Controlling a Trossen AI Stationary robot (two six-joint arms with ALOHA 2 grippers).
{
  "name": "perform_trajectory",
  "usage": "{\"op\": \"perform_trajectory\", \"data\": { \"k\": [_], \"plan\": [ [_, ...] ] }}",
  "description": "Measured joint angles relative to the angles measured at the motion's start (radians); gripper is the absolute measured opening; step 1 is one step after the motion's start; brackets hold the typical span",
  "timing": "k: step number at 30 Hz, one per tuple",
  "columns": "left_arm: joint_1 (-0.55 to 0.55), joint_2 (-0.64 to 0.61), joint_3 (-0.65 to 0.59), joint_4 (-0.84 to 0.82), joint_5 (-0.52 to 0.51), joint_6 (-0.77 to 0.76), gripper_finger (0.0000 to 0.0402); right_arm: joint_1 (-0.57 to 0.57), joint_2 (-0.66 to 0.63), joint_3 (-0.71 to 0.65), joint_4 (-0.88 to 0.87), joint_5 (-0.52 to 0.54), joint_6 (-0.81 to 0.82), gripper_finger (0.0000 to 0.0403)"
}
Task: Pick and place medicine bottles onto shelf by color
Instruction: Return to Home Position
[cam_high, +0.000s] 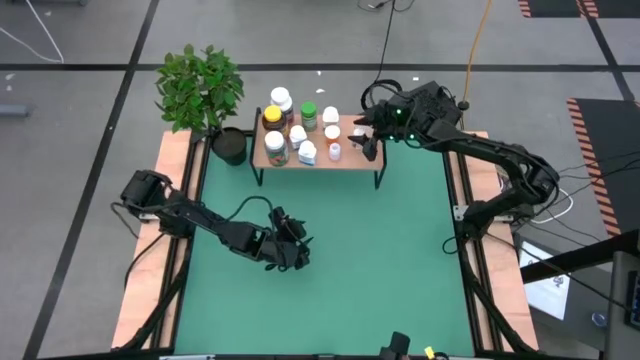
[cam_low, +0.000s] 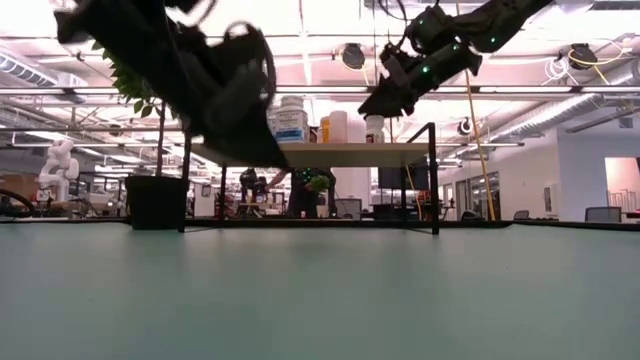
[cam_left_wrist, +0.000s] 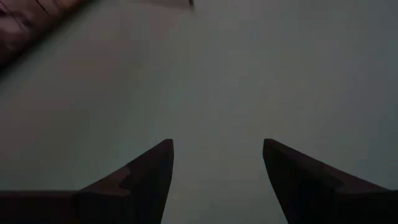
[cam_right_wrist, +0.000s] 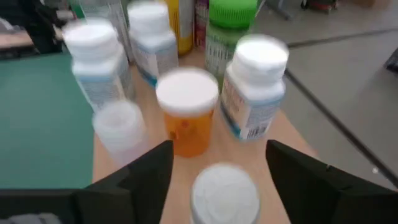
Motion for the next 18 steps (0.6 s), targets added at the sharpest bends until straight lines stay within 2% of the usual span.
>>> {"op": "perform_trajectory", "data": {
  "k": [4, 9, 14, 18],
  "plan": [
    [-0.040, -0.075, -0.005, -0.052, -0.135, 0.004, 0.0250, 0.010, -0.050, 0.000, -0.020, -0.003, -0.009, 0.0271],
    [-0.080, -0.197, -0.075, -0.053, -0.245, 0.007, 0.0250, 0.050, -0.150, -0.001, -0.073, -0.004, -0.060, 0.0258],
    [-0.075, -0.304, -0.264, 0.097, -0.237, -0.007, 0.0250, 0.149, -0.270, -0.001, -0.189, 0.000, -0.071, 0.0230],
    [-0.045, -0.355, -0.441, 0.329, -0.091, 0.010, 0.0250, 0.268, -0.351, -0.073, -0.214, 0.106, -0.070, 0.0207]
  ]
}}
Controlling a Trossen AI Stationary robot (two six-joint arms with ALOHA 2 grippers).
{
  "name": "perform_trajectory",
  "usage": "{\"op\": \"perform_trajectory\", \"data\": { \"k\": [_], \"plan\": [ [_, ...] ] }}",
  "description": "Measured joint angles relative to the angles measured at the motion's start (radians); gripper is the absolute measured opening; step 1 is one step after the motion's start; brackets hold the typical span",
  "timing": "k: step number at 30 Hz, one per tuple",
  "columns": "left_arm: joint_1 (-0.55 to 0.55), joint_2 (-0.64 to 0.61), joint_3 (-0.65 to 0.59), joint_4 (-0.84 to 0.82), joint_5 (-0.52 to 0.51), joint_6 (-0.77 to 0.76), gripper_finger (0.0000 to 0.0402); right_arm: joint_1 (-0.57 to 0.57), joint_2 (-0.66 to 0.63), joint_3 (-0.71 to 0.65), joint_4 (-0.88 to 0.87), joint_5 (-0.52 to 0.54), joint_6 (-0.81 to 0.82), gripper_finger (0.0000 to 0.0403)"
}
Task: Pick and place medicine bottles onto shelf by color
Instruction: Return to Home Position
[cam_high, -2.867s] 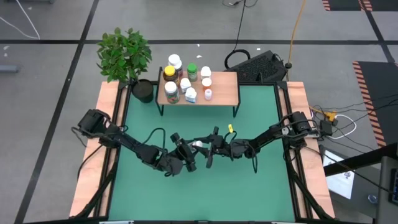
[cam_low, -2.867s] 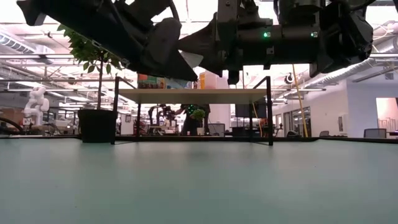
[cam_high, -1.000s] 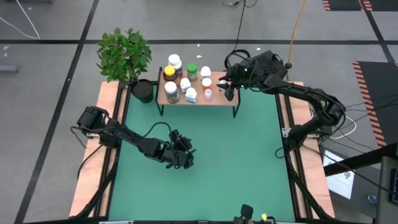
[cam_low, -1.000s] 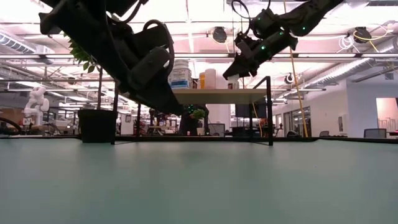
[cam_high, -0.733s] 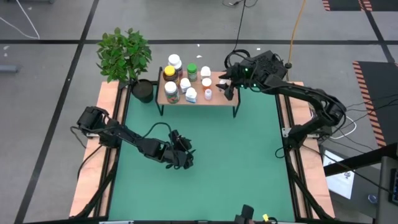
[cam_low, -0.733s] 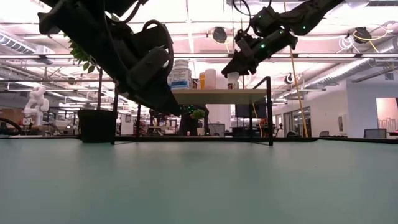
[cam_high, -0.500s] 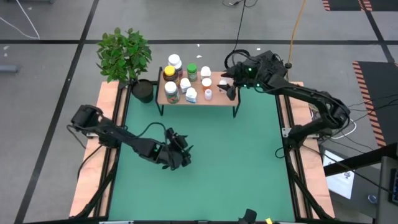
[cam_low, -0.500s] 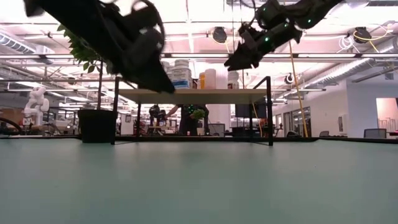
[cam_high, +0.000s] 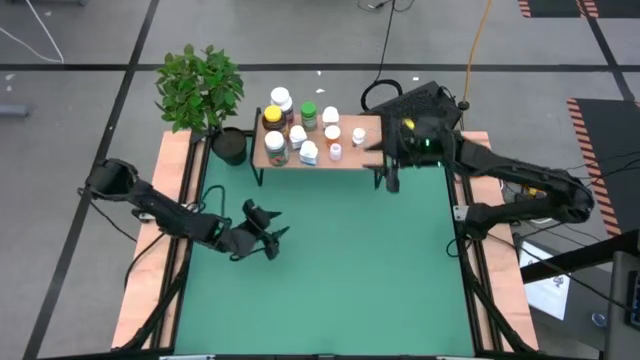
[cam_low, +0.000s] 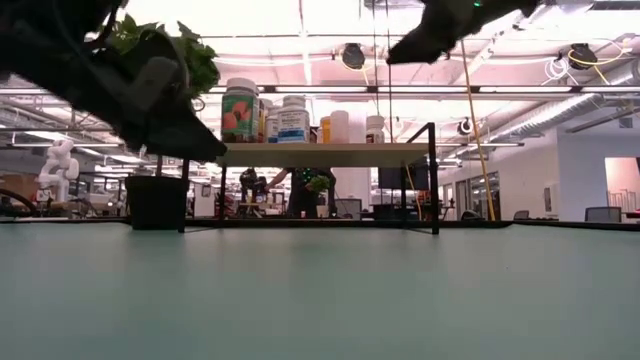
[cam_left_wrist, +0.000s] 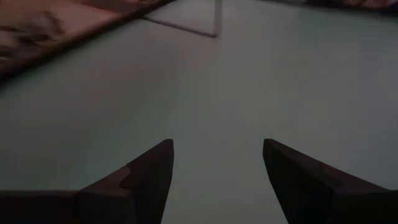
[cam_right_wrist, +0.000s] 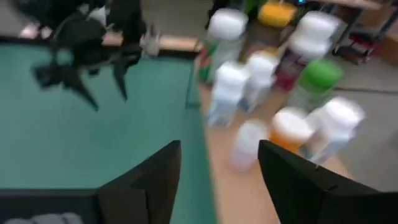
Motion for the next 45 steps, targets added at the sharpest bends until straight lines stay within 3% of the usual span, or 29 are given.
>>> {"op": "perform_trajectory", "data": {
  "k": [6, 10, 13, 17, 20, 24, 31, 36, 45],
  "plan": [
    [0.007, 0.004, -0.157, 0.344, 0.063, -0.005, 0.0250, 0.213, -0.100, -0.182, 0.023, 0.146, 0.084, 0.0173],
    [0.018, -0.008, -0.165, 0.378, 0.043, 0.056, 0.0250, 0.342, -0.144, -0.301, 0.132, 0.288, 0.127, 0.0144],
    [0.069, -0.036, -0.149, 0.405, 0.037, 0.099, 0.0250, 0.392, -0.177, -0.325, 0.170, 0.323, 0.091, 0.0121],
    [0.145, -0.138, -0.114, 0.420, 0.136, 0.200, 0.0241, 0.403, -0.236, -0.316, 0.173, 0.335, 0.099, 0.0093],
    [0.164, -0.231, -0.115, 0.402, 0.223, 0.243, 0.0208, 0.404, -0.297, -0.314, 0.137, 0.297, 0.143, 0.0073],
    [0.134, -0.369, -0.121, 0.272, 0.245, 0.284, 0.0137, 0.422, -0.357, -0.338, 0.103, 0.223, 0.220, 0.0043],
    [0.053, -0.572, -0.120, 0.082, 0.245, 0.372, 0.0017, 0.509, -0.420, -0.521, 0.283, 0.201, 0.301, 0.0004],
    [0.000, -0.693, -0.121, -0.027, 0.201, 0.479, 0.0015, 0.541, -0.469, -0.549, 0.259, 0.200, 0.273, 0.0004],
    [0.011, -0.900, -0.120, -0.174, 0.186, 0.584, 0.0004, 0.534, -0.664, -0.549, 0.208, 0.177, 0.159, 0.0001]
  ]
}}
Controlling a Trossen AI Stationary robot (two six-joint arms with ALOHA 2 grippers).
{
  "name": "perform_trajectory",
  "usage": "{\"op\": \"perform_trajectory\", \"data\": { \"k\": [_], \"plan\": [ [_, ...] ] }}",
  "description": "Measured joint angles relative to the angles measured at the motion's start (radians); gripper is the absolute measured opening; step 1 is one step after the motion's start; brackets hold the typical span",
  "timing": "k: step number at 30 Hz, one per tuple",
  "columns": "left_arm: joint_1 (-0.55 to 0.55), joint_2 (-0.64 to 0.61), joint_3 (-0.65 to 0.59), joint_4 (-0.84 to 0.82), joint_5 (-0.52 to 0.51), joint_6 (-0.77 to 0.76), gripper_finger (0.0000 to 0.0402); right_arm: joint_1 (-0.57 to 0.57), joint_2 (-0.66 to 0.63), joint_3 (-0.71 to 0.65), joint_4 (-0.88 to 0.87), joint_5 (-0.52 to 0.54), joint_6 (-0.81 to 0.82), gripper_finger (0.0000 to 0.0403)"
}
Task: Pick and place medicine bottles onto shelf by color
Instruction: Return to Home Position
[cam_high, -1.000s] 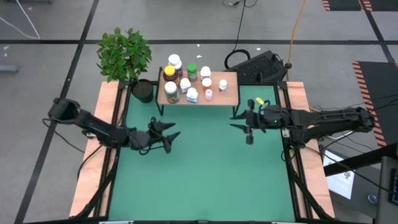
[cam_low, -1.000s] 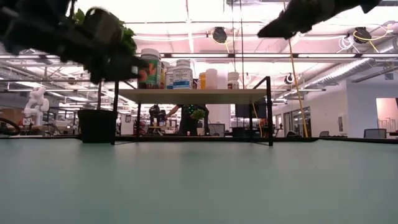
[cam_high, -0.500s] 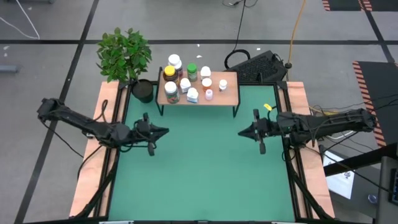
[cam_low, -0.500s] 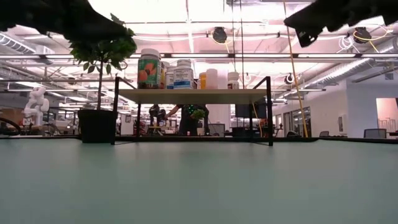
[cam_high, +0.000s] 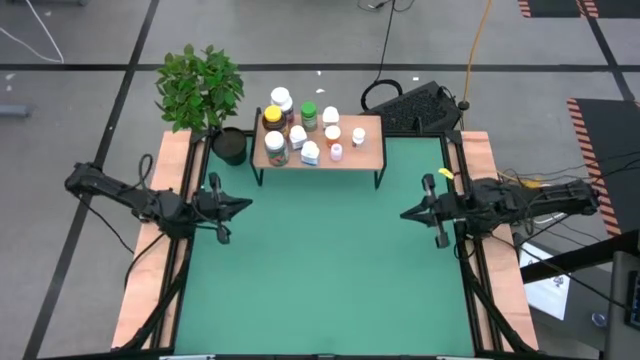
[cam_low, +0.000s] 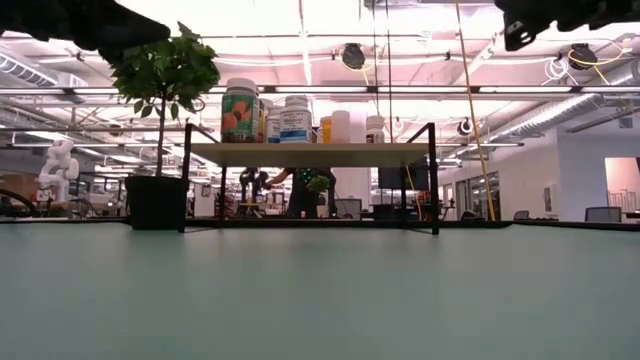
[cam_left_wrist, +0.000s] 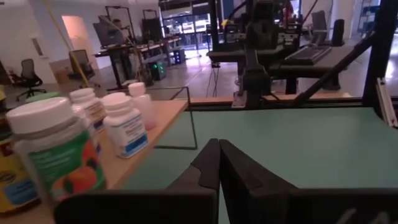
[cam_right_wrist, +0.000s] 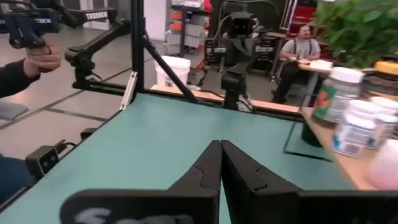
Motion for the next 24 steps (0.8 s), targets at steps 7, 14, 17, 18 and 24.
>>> {"op": "perform_trajectory", "data": {
  "k": [7, 14, 17, 18, 24],
  "plan": [
    [0.030, -0.053, -0.065, 0.050, 0.032, 0.014, 0.0017, -0.045, -0.072, -0.001, -0.093, -0.041, -0.013, 0.0000],
    [0.090, -0.055, -0.185, 0.230, 0.092, 0.054, 0.0005, -0.088, -0.070, -0.053, -0.020, -0.160, -0.027, 0.0000],
    [0.125, -0.065, -0.200, 0.224, 0.092, 0.048, 0.0014, -0.113, -0.071, -0.084, -0.014, -0.157, -0.046, 0.0000],
    [0.136, -0.069, -0.200, 0.206, 0.093, 0.042, 0.0016, -0.123, -0.074, -0.100, -0.009, -0.155, -0.051, 0.0000],
    [0.173, -0.120, -0.200, 0.078, 0.093, -0.020, 0.0009, -0.195, -0.127, -0.209, 0.082, -0.185, -0.022, 0.0000]
  ]
}}
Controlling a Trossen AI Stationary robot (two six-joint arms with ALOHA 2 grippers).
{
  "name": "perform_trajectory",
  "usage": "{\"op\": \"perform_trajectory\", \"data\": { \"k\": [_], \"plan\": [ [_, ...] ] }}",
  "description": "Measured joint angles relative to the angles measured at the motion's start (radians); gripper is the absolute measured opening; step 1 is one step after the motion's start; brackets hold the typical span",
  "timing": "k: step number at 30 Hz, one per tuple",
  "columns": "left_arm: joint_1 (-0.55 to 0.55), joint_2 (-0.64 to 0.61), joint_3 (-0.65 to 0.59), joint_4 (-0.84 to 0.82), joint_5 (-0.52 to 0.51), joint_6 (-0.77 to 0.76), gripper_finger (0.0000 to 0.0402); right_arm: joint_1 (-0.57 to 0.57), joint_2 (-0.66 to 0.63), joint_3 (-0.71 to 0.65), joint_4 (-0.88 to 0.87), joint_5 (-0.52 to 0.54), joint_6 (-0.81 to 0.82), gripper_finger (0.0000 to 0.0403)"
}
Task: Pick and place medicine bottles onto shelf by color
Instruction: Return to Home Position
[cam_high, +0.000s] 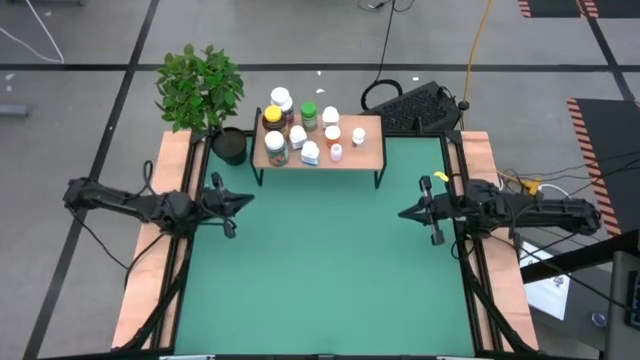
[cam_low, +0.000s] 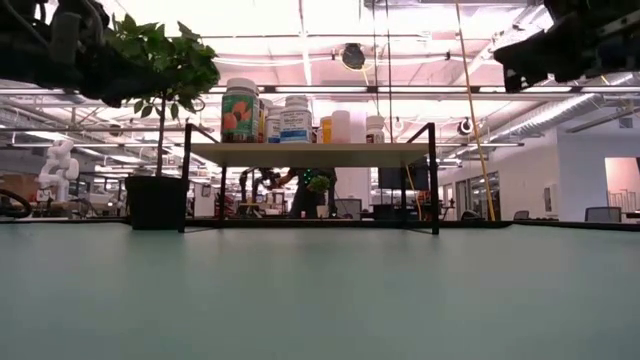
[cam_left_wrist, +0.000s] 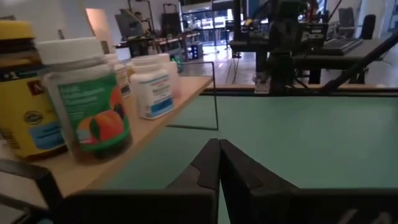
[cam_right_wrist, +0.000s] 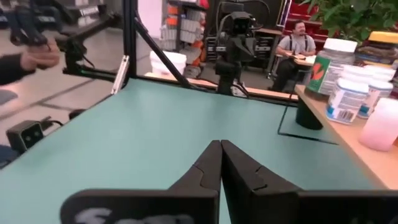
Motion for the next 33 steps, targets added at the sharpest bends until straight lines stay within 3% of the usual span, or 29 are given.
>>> {"op": "perform_trajectory", "data": {
  "k": [5, 18, 24, 33],
  "plan": [
    [0.003, -0.068, 0.000, -0.103, 0.000, -0.023, 0.0007, -0.025, -0.070, -0.056, 0.016, -0.080, 0.065, 0.0000],
    [0.001, -0.264, 0.000, -0.378, 0.000, -0.082, 0.0005, -0.024, -0.213, -0.141, 0.020, -0.105, 0.143, 0.0000],
    [0.001, -0.316, 0.001, -0.395, 0.000, -0.074, 0.0017, -0.024, -0.223, -0.232, 0.187, -0.118, 0.203, 0.0000],
    [0.001, -0.308, -0.057, -0.265, 0.025, -0.025, 0.0007, -0.028, -0.224, -0.247, 0.189, -0.129, 0.218, 0.0000]
  ]
}}
